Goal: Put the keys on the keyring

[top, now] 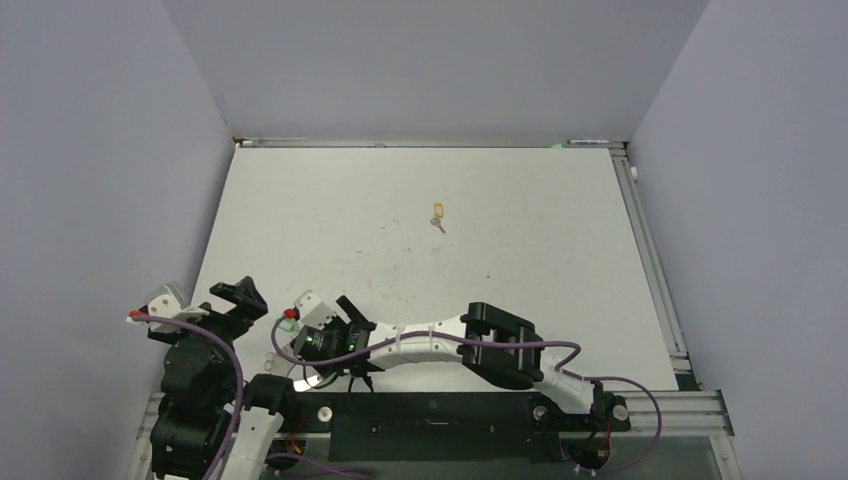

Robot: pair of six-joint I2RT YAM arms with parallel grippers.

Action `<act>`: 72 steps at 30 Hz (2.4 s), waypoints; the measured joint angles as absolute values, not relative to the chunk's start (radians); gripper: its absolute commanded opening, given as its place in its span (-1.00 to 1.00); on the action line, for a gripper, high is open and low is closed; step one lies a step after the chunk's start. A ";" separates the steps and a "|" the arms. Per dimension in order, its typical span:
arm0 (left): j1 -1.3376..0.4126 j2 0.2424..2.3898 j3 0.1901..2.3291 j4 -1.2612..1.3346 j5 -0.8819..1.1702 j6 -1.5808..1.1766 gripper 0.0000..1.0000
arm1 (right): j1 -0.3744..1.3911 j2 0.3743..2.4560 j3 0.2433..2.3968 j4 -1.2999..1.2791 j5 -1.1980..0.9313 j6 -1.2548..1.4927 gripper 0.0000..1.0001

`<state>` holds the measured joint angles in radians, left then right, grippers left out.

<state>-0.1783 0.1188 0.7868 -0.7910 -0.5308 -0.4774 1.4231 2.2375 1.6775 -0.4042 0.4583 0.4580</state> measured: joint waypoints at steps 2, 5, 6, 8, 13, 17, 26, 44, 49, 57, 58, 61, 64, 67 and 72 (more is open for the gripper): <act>-0.182 0.119 0.787 -0.791 -0.535 -0.477 0.93 | 1.423 2.246 1.686 -0.399 0.469 0.456 1.00; -0.184 0.119 0.787 -0.791 -0.538 -0.477 0.93 | 1.423 2.251 1.691 -0.397 0.484 0.456 1.00; -0.184 0.119 0.787 -0.791 -0.539 -0.477 0.93 | 1.422 2.251 1.691 -0.397 0.487 0.456 1.00; -0.184 0.119 0.787 -0.791 -0.540 -0.477 0.93 | 1.421 2.251 1.685 -0.390 0.495 0.457 0.99; -0.188 0.119 0.787 -0.791 -0.543 -0.477 0.93 | 1.413 2.197 1.574 -0.312 0.510 0.461 0.93; -0.188 0.118 0.787 -0.791 -0.544 -0.477 0.93 | 1.383 2.117 1.448 -0.279 0.512 0.458 0.89; -0.188 0.118 0.787 -0.791 -0.545 -0.478 0.93 | 1.312 1.989 1.262 -0.243 0.511 0.451 0.88; -0.188 0.119 0.785 -0.791 -0.544 -0.478 0.93 | 1.091 1.618 0.832 -0.306 0.547 0.396 0.91; -0.188 0.119 0.784 -0.791 -0.536 -0.477 0.93 | 1.007 1.502 0.751 -0.340 0.559 0.381 0.91; -0.188 0.138 0.776 -0.788 -0.487 -0.461 0.93 | 0.975 1.294 0.770 -0.364 0.540 0.382 0.72; -0.188 0.142 0.773 -0.785 -0.480 -0.458 0.93 | 0.975 1.279 0.781 -0.356 0.525 0.385 0.68; -0.188 0.152 0.764 -0.776 -0.460 -0.453 0.93 | 0.975 1.248 0.809 -0.312 0.463 0.400 0.56; -0.189 0.155 0.756 -0.770 -0.441 -0.448 0.93 | 0.975 1.255 0.823 -0.259 0.400 0.437 0.47; -0.195 0.159 0.754 -0.765 -0.430 -0.445 0.93 | 0.973 1.301 0.832 -0.204 0.340 0.489 0.37; -0.216 0.162 0.746 -0.759 -0.418 -0.439 0.93 | 0.948 1.455 0.838 -0.130 0.239 0.564 0.10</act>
